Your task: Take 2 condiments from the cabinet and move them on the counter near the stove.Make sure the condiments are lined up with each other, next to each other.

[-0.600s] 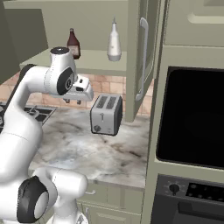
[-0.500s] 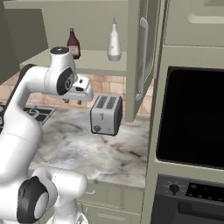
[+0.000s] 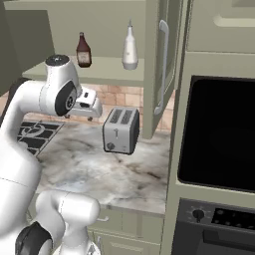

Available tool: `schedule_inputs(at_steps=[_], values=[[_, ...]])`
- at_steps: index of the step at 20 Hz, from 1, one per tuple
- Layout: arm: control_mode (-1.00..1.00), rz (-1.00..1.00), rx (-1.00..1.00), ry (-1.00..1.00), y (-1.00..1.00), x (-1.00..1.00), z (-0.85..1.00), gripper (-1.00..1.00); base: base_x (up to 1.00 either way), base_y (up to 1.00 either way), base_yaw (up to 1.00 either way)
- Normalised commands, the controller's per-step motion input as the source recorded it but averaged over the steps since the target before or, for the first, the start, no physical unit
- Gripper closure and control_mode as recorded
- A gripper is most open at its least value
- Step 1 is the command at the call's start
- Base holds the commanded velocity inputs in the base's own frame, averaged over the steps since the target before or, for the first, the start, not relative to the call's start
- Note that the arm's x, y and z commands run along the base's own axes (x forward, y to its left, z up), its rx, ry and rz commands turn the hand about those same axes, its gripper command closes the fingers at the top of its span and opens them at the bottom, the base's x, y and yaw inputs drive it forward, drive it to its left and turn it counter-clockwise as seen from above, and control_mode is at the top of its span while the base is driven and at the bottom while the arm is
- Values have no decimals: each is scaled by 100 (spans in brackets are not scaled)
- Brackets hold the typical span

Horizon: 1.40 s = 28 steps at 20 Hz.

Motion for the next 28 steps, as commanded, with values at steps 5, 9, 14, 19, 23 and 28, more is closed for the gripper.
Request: schedule_inputs(at_steps=[5,9,14,19,23,28], values=[[-100,-5,-1,-23,1,-32,34,-100,0,0,0],[-100,-6,0,-21,0,-11,51,-100,0,0,0],[-100,-7,-1,-14,0,0,56,-100,0,0,0],[-100,-12,-3,-9,0,4,53,-100,0,0,0],[-100,-12,-4,-8,-5,13,48,-100,0,0,0],[-100,-4,-1,-10,-14,25,35,-100,0,0,0]])
